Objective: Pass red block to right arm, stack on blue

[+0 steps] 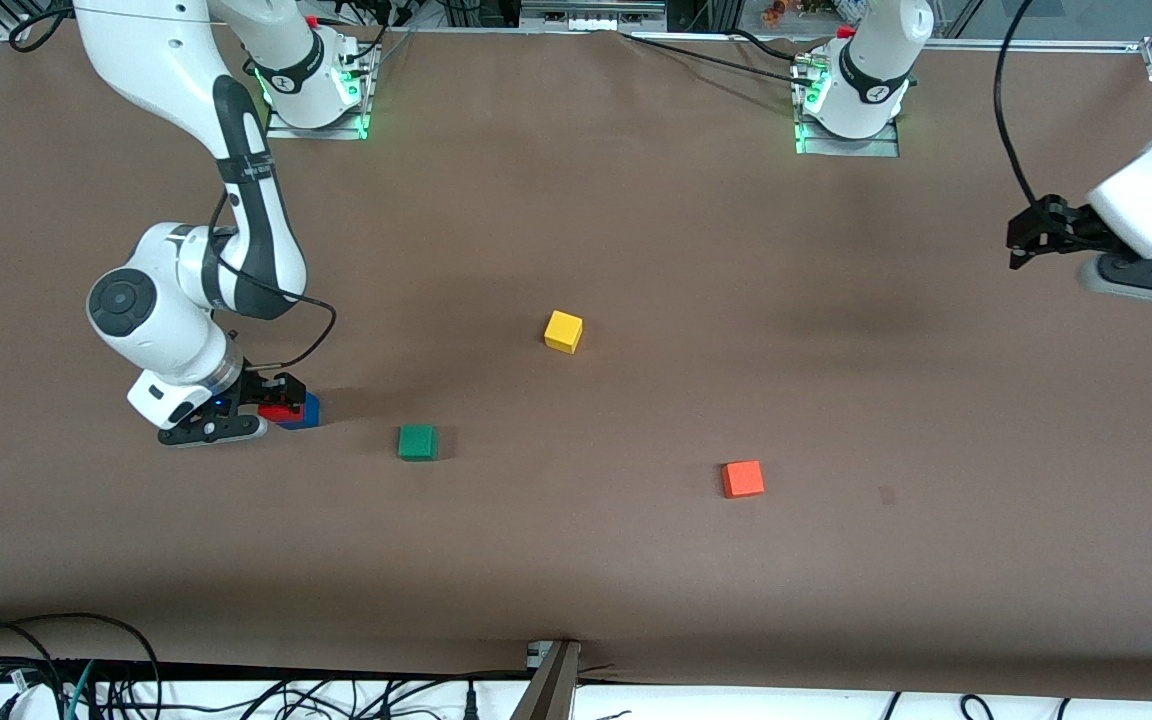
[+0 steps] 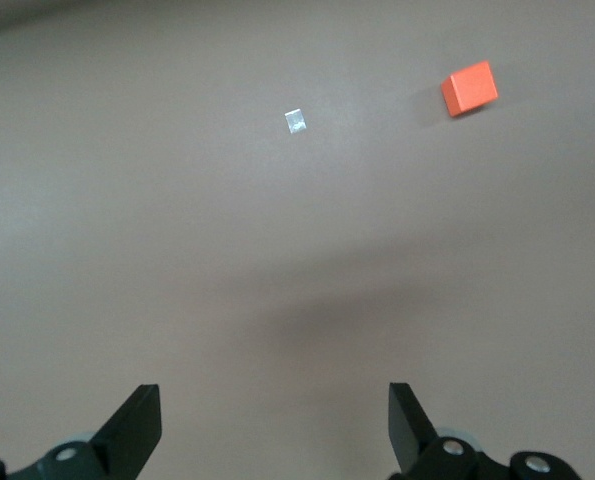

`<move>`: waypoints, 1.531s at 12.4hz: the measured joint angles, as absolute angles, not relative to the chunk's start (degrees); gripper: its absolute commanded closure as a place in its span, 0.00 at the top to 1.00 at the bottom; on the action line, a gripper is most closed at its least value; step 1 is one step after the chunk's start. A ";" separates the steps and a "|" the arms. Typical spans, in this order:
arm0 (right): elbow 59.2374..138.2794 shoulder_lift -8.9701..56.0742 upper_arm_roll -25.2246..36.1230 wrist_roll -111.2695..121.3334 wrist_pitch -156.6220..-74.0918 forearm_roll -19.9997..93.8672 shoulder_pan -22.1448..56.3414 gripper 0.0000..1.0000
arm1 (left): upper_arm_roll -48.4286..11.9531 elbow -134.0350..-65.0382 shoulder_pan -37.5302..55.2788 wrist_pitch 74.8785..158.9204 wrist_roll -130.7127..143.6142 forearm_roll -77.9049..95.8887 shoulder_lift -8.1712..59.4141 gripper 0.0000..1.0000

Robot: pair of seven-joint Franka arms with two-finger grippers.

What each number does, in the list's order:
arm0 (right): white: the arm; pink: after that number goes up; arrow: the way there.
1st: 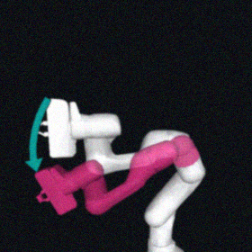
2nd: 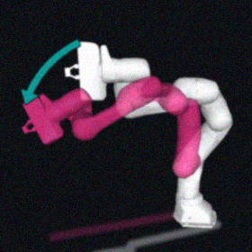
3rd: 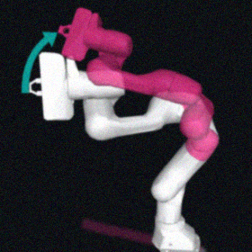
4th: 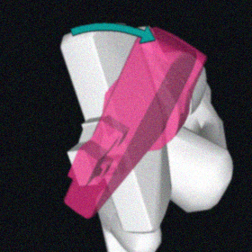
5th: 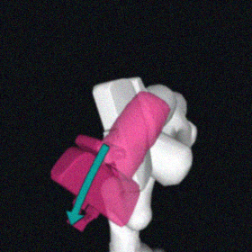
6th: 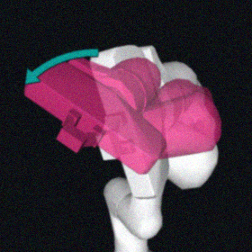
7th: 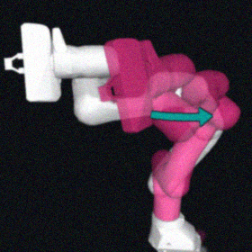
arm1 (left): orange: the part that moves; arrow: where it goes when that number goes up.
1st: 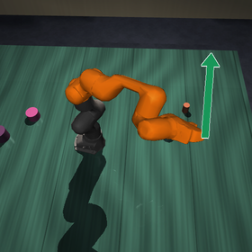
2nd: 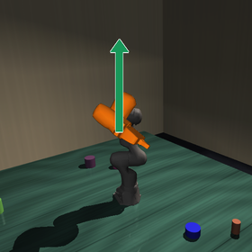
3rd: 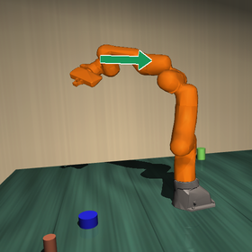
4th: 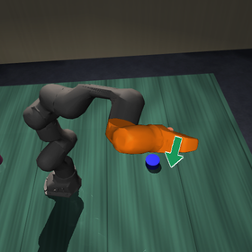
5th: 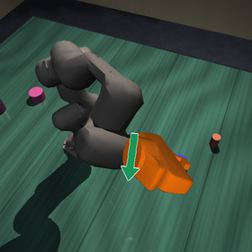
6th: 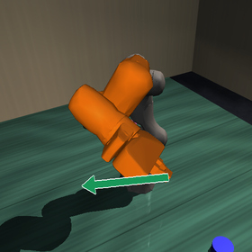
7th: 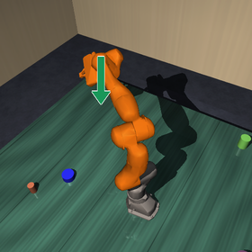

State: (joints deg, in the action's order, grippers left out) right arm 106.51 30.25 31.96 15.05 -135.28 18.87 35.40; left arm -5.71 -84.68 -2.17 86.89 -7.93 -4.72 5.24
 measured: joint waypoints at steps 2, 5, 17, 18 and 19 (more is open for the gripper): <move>100.43 30.09 32.92 15.03 -125.45 18.87 34.78 1.00 | -2.01 -90.79 0.57 89.47 -7.55 -3.50 1.04 1.00; 93.62 29.77 33.23 15.02 -114.38 18.87 33.08 1.00 | -1.71 -96.10 1.86 91.87 -5.27 -3.50 -3.17 1.00; 81.98 20.36 15.69 3.58 -88.46 5.86 15.99 1.00 | -1.28 -97.19 1.82 91.63 -2.46 -3.50 -3.31 1.00; 82.41 18.00 13.37 2.40 -86.46 4.61 14.16 1.00 | -1.30 -97.17 1.86 91.53 -2.46 -3.50 -3.30 1.00; 82.92 15.24 11.33 2.17 -84.41 4.14 12.16 1.00 | -1.32 -97.15 1.88 91.45 -2.45 -3.50 -3.28 1.00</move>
State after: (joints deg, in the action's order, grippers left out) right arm 82.92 15.24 11.33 2.17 -84.41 4.14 12.16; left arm -1.32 -97.15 1.88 91.45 -2.45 -3.50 -3.28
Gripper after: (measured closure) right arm 0.000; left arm 0.000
